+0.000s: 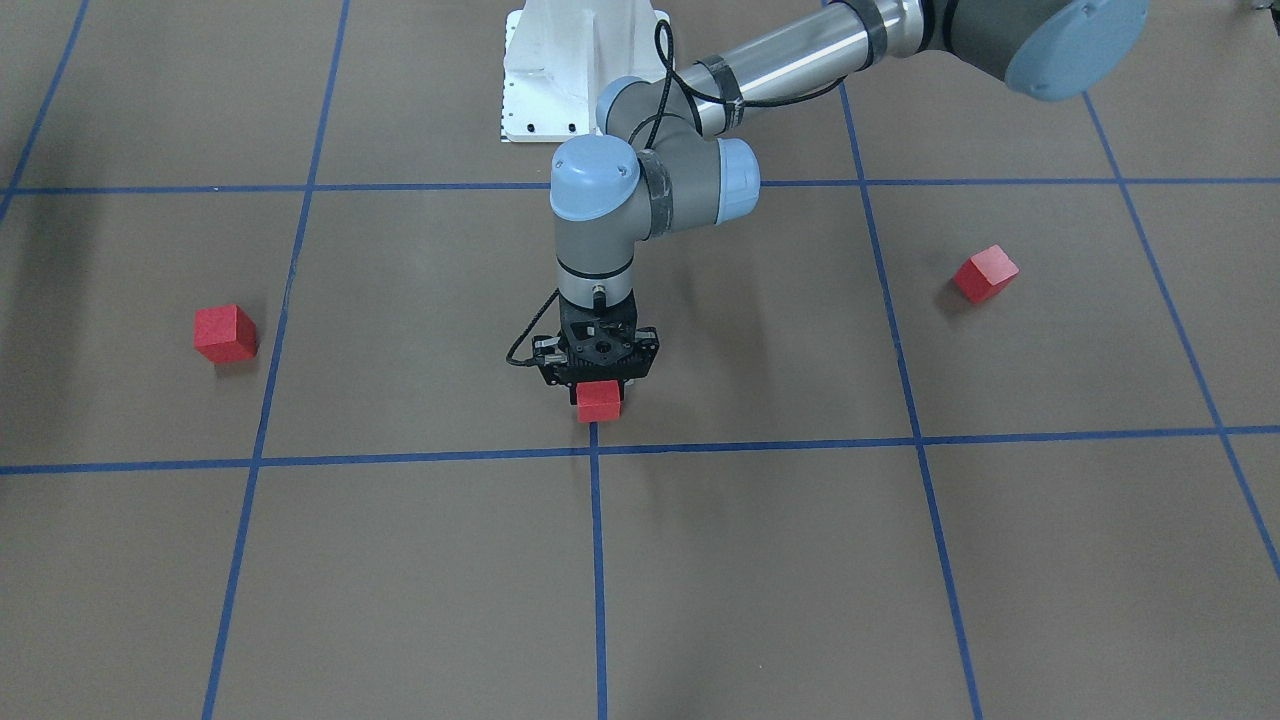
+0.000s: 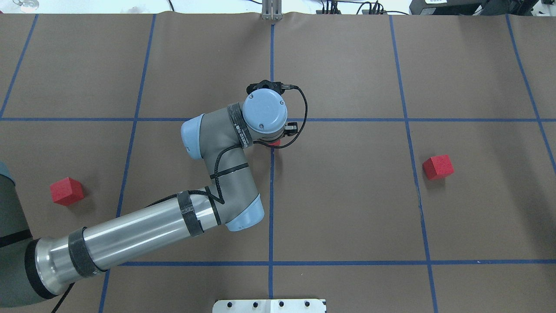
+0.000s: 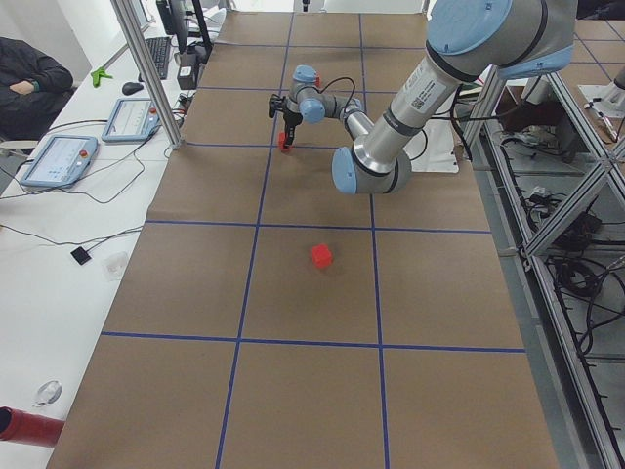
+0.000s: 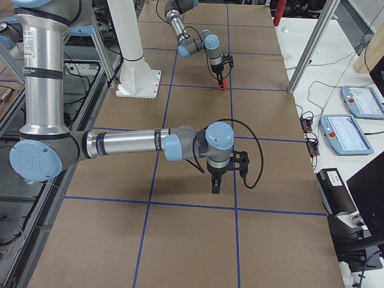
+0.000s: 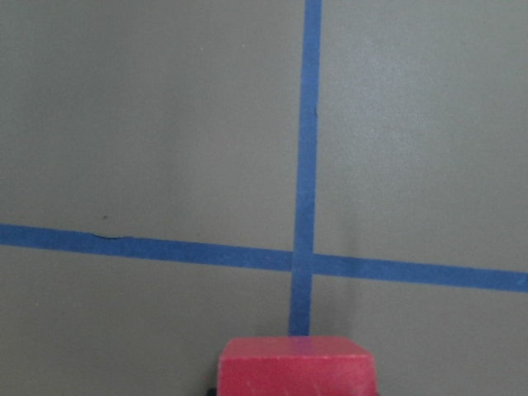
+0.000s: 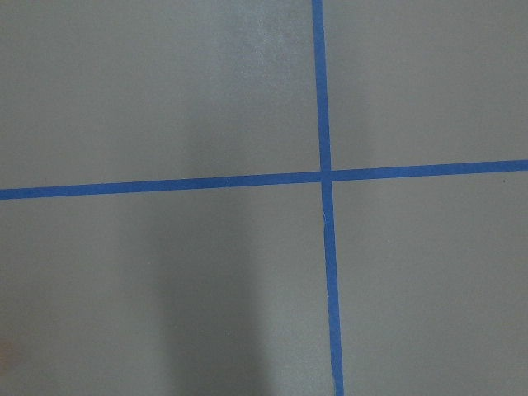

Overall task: Form red blocks into L shape at center
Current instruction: 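Carry the middle red cube farther from the robot and release it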

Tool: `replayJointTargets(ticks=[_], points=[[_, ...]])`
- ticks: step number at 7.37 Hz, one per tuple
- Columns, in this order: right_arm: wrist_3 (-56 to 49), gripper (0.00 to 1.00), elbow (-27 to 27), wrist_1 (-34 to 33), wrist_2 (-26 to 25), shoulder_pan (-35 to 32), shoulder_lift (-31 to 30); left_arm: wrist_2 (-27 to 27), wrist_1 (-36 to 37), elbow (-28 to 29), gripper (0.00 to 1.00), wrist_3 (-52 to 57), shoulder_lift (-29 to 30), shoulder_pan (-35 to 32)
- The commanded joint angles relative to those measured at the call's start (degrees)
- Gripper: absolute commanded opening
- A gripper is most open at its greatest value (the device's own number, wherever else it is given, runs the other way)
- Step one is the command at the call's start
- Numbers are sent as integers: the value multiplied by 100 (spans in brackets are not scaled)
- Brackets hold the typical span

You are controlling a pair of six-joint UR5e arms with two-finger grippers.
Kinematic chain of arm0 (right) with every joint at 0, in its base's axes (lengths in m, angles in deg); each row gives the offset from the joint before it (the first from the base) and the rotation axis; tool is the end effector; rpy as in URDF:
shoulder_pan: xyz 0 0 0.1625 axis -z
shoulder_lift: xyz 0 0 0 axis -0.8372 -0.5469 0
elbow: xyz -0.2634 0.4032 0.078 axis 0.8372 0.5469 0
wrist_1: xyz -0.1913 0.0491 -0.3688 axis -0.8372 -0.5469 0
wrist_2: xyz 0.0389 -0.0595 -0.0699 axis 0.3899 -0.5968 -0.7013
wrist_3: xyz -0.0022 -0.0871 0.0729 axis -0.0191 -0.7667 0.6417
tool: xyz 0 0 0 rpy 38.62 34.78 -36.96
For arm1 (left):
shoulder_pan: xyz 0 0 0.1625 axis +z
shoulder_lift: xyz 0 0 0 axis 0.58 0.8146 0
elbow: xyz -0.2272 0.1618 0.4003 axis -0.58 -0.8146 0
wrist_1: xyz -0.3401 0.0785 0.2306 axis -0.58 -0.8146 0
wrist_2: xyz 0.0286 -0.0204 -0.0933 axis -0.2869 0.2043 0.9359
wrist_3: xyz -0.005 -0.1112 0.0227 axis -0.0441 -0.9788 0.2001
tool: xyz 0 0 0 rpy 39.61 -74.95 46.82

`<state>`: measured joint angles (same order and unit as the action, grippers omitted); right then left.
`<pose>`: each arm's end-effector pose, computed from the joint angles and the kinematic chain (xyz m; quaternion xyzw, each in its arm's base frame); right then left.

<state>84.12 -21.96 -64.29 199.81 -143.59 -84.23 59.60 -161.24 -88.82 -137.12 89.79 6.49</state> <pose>0.0250 -0.4780 0.6699 0.0190 -0.3926 0.0416 0.9186 0.7080 -0.5346 0.2187 0.1280 0.3974 -0.0877 0.9044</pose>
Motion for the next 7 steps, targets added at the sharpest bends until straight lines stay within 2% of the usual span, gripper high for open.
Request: replayJointTargets(ticks=[1,3,4,5,7], points=[[-16,99,-15,9,9,0,0,0,3,-18,99,129,1,-5],[-25,99,-189,17,18,0,9,44,29,-219,99,129,1,-144],[10,99,-512,35,-17,261,52,61,55,-447,99,137,-77,-302],[585,99,-646,52,-113,559,244,262,73,-693,99,146,-296,-556],[1572,99,-604,-18,-44,1271,1471,1122,64,-1893,99,661,-1504,-1241]])
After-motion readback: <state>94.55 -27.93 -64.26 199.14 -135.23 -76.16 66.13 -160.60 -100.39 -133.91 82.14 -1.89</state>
